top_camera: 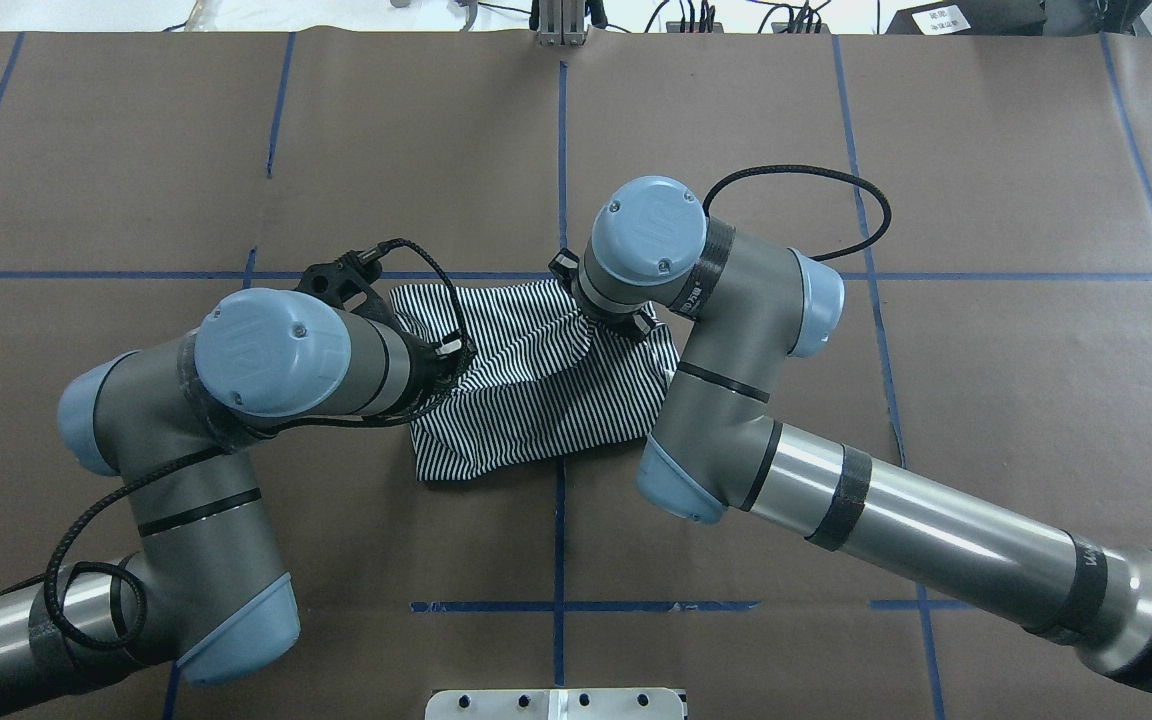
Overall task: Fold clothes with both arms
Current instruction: 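Lift the near edge with both grippers and fold it away from the robot, then release the shirt and raise the left gripper away while right gripper presses fold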
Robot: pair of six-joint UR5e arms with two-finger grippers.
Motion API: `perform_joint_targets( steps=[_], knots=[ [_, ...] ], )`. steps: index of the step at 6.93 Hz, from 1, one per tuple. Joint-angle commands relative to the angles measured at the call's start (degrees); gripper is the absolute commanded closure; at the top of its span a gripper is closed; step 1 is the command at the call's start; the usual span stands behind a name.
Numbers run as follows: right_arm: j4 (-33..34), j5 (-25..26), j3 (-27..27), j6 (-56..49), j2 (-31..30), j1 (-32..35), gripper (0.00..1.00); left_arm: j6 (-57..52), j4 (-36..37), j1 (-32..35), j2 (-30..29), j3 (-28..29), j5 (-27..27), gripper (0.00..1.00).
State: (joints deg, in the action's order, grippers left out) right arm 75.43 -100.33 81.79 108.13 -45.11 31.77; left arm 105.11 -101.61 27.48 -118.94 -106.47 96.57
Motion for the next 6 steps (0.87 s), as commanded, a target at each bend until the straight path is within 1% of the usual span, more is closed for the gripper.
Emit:
perform_joint_targets(
  steps=[1, 2, 3, 4, 5, 6],
  knots=[
    [-0.89, -0.03, -8.50, -2.99, 6.30, 3.27, 0.34, -1.20, -3.99, 8.23, -3.11, 10.05, 0.02, 0.60],
    [-7.16, -0.30, -20.68, -6.32, 13.66, 6.43, 0.00, -9.22, -11.60, 13.08, -8.18, 23.46, 0.02, 0.01],
    [-11.32, -2.04, -26.11, -10.18, 14.87, 9.94, 0.00, -14.52, -16.55, 17.74, -8.84, 29.07, 0.20, 0.00],
    [-11.27, -4.75, -26.86, -12.14, 14.79, 12.41, 0.00, -17.62, -18.08, 18.92, -8.76, 29.74, 1.68, 0.00],
    [-11.18, -5.65, -26.60, -13.72, 14.79, 12.70, 0.00, -17.65, -18.35, 18.93, -8.85, 29.40, 4.82, 0.00],
    [-10.75, -7.66, -24.77, -16.96, 14.36, 12.70, 0.00, -17.83, -18.36, 19.10, -8.68, 28.70, 8.08, 0.00]
  ],
)
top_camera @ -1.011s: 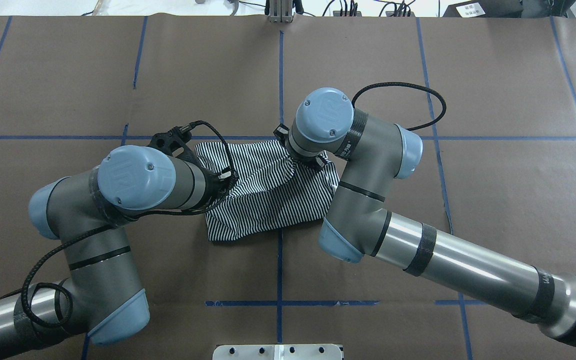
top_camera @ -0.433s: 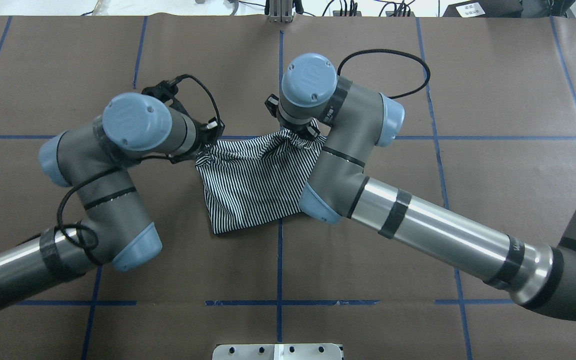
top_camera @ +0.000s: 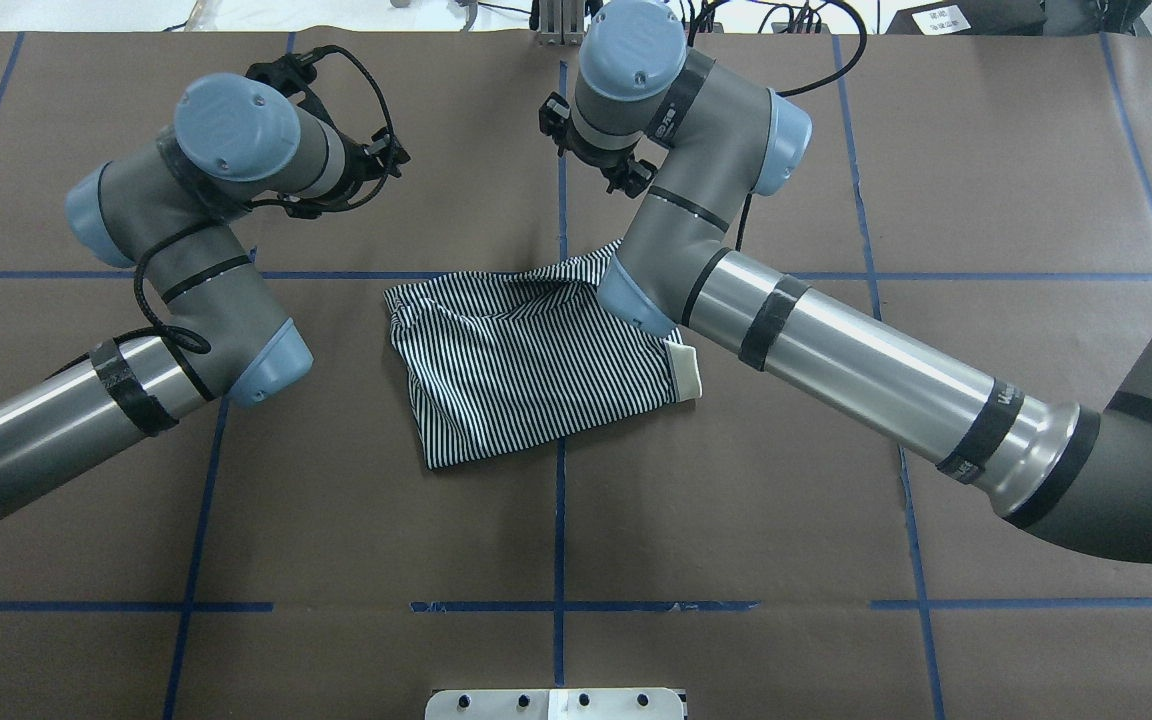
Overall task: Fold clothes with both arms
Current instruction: 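Release the shirt and raise the left gripper away while right gripper presses fold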
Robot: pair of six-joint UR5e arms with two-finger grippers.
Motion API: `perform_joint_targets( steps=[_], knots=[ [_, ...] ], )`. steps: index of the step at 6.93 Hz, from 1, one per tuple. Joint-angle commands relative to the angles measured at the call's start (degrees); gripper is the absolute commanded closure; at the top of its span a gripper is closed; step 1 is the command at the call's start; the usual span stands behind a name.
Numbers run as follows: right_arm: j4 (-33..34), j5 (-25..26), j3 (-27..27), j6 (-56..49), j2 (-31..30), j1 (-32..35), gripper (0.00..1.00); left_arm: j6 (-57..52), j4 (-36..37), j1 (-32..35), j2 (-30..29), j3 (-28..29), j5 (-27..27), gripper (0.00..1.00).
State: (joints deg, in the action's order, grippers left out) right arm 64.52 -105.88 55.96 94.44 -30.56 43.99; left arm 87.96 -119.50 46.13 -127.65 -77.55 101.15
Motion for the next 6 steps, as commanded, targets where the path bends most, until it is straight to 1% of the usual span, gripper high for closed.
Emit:
perform_joint_targets(
  steps=[1, 2, 3, 4, 5, 6],
  knots=[
    [4.96, -5.36, 7.09, -5.22, -2.21, 0.31, 0.00, -0.86, -0.29, 2.19, 0.47, -1.63, 7.79, 0.00],
    [15.53, -5.39, 11.85, -10.72, -1.70, -0.82, 0.00, -1.12, -0.29, 5.34, 0.99, -2.77, 12.36, 0.00],
    [22.34, -4.00, 14.68, -15.91, -1.35, -3.09, 0.00, -4.08, 0.23, 8.77, 1.87, -3.57, 17.28, 0.00],
    [23.01, -2.25, 14.44, -17.87, -1.70, -5.81, 0.00, -7.86, 0.32, 10.63, 4.66, -5.40, 18.02, 0.00],
    [25.46, 2.03, 13.92, -23.37, -1.35, -9.76, 0.00, -12.77, 0.58, 14.48, 5.91, -5.86, 18.47, 0.00],
    [26.35, 5.12, 12.44, -26.82, -1.00, -11.88, 0.00, -16.99, 0.67, 17.21, 8.53, -6.91, 20.04, 0.00]
  ],
)
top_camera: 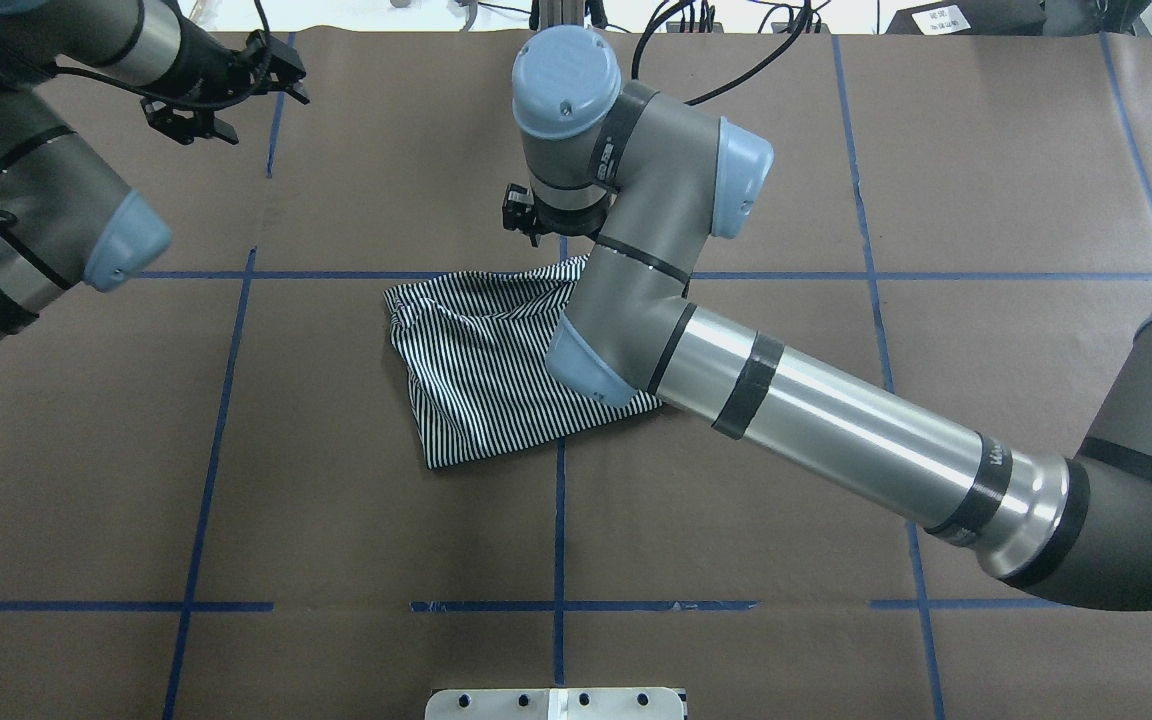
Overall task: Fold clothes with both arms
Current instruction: 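Release the shirt and raise the left gripper away while right gripper presses fold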
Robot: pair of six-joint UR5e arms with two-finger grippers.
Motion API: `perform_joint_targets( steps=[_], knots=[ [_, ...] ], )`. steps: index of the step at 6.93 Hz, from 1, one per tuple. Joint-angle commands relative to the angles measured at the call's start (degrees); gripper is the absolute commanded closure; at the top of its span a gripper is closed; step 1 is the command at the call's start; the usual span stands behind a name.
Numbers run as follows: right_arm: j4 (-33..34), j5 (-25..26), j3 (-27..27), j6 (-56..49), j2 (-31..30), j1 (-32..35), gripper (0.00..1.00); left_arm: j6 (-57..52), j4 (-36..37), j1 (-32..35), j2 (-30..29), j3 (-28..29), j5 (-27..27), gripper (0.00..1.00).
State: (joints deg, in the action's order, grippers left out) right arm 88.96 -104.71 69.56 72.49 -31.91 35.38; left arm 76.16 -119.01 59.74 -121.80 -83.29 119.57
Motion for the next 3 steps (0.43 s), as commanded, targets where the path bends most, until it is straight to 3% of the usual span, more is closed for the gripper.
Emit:
perform_joint_targets(
  steps=[1, 3],
  knots=[
    [1.83, 4.51, -2.05, -7.51, 0.36, -3.91, 0.00, -6.19, 0.18, 5.02, 3.31, -0.99, 3.80, 0.00],
    [1.21, 6.35, -3.98, -11.90, 0.36, -3.83, 0.00, -6.20, 0.27, 5.30, 3.41, -1.26, 3.91, 0.00]
  ],
)
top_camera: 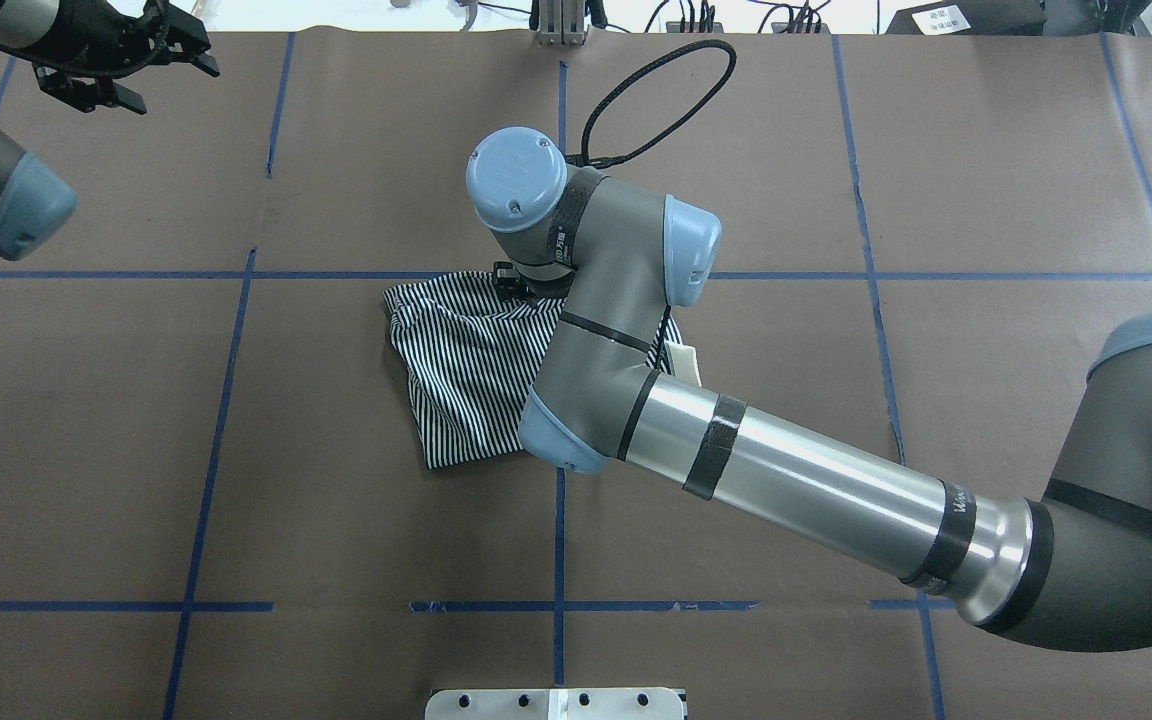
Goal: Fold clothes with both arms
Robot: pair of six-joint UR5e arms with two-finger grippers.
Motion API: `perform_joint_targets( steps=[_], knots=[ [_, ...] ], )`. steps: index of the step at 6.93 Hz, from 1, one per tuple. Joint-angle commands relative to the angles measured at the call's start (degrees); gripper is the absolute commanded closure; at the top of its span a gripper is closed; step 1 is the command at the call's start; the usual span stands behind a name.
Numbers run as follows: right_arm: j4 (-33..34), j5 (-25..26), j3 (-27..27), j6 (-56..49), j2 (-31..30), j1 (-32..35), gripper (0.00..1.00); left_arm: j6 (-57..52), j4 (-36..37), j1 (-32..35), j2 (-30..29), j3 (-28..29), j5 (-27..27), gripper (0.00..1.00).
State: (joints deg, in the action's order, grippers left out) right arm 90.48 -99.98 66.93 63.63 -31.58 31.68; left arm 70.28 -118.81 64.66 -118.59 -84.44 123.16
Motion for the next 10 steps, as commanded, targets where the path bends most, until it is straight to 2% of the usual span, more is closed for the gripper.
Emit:
perform_joint_targets(
  steps=[1, 4, 6, 8, 9, 10],
  knots=[
    [-2.04, 3.11, -3.19, -5.51, -0.06, 0.31, 0.00, -0.32, 0.07, 0.38, 0.21, -0.03, 0.33, 0.00],
    [-8.02, 3.56, -9.69, -14.36, -0.06, 5.65, 0.00, -0.32, 0.07, 0.38, 0.03, -0.11, 0.33, 0.00],
    [-8.12, 3.56, -10.85, -21.06, -0.06, 10.84, 0.00, -0.23, 0.07, 0.38, -0.14, -0.11, 0.33, 0.00],
    [-9.70, 2.52, -10.85, -21.87, 0.03, 13.13, 0.00, -0.32, -0.02, 0.55, -0.15, -0.11, 0.33, 0.00],
    [-9.53, -3.67, -9.98, -22.92, -0.40, 16.54, 0.00, -0.75, -0.19, 1.25, 0.20, -0.20, 0.33, 0.00],
    [-8.84, -12.00, -4.93, -24.50, -5.02, 21.45, 0.00, -7.72, -0.02, 2.82, 1.86, -1.16, 0.42, 0.00]
  ],
)
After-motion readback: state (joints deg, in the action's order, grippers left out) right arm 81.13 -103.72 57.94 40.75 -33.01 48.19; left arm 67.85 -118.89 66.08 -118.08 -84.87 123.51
